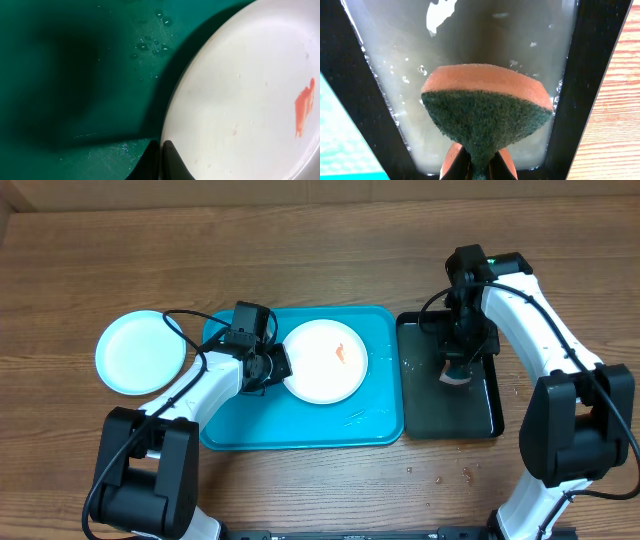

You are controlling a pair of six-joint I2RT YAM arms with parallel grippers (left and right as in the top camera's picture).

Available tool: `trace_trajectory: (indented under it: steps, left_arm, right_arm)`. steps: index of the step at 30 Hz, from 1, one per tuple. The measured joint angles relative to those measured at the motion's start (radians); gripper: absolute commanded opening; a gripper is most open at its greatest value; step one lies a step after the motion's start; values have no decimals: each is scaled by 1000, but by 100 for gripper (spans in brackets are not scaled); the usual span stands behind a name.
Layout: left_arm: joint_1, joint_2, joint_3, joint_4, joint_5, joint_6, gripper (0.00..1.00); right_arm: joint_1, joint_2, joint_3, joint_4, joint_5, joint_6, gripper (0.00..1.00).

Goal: Clean dirty plates on tray and stack at the side
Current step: 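Rub the green sponge in the black tray water with right gripper, then scrub the white plate surface with the sponge in right gripper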

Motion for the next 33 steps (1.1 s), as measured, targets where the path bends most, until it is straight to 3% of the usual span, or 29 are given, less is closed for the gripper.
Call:
trace_trajectory:
  steps: [8,19,33]
  left_arm:
    - [0,0,0,-4,0,0,4]
    - [0,0,0,-6,0,0,4]
    - [-32,0,1,-26,8,0,4]
  right_arm:
    - [0,0,12,-20,1,0,4]
    - [16,0,165,-60,-77,-1,4]
    - [321,0,166,108,-147,65,4]
